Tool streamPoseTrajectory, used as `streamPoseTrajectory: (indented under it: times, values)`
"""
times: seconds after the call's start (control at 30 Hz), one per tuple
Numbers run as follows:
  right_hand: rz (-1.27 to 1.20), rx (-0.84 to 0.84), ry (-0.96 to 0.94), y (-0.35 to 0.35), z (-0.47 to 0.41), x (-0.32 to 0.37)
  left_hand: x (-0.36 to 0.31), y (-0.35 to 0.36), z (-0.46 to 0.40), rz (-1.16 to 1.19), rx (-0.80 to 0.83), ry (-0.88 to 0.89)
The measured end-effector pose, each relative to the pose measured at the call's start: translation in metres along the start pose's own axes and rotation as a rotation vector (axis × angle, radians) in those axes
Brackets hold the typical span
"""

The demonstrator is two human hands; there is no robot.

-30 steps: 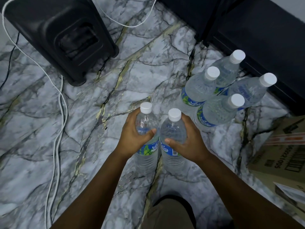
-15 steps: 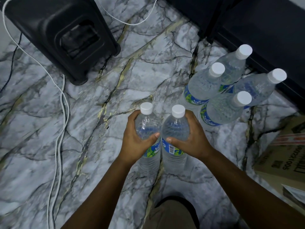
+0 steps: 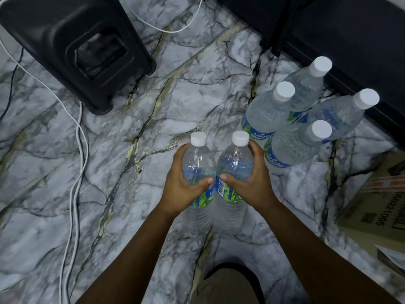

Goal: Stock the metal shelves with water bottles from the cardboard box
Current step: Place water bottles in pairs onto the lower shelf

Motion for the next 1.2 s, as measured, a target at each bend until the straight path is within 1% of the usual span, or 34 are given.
streamPoseTrajectory:
  times: [0.1,0.17,0.3,0.4,0.5,0.6,0.77,0.97,1.2]
  values:
    - [0.026,0.056,0.039,-0.007,-0.001,0.001,0.003,-0.002,-0.002,-0.015,0.054,0.022]
    - [0.036,0.065,0.057,-0.011,0.0,0.0,0.008,-0.004,-0.004,-0.026,0.062,0.025]
    - [0.027,-0.01,0.053,-0.008,-0.003,-0.006,0.009,-0.004,-0.002,-0.01,0.007,0.007]
    - [0.082,-0.049,0.025,0.001,-0.004,-0.013,0.011,0.003,0.004,0.026,-0.055,-0.021]
    - [0.086,-0.075,0.005,0.006,-0.003,-0.018,0.01,0.007,0.002,0.029,-0.059,-0.03]
    - [0.104,-0.072,0.017,0.005,-0.006,-0.018,0.007,0.003,-0.003,-0.002,-0.037,-0.048]
    - [0.15,-0.054,0.067,0.007,-0.007,-0.015,0.005,0.002,-0.003,-0.058,-0.043,-0.095]
    - [0.23,-0.011,0.044,0.004,-0.002,-0.006,-0.008,-0.001,0.004,-0.088,-0.05,-0.112]
    - [0.238,-0.026,0.02,0.002,-0.004,0.023,-0.034,-0.007,0.011,-0.074,-0.101,-0.128]
Point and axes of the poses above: each hand's wrist, its own z-axis away from the middle knuckle, its own y-axis out of the palm, x = y × z, the point moved 1 cm from there along -z, towards the middle knuckle, and after that the axes turned 15 degrees about -z, right-handed, at the moved point
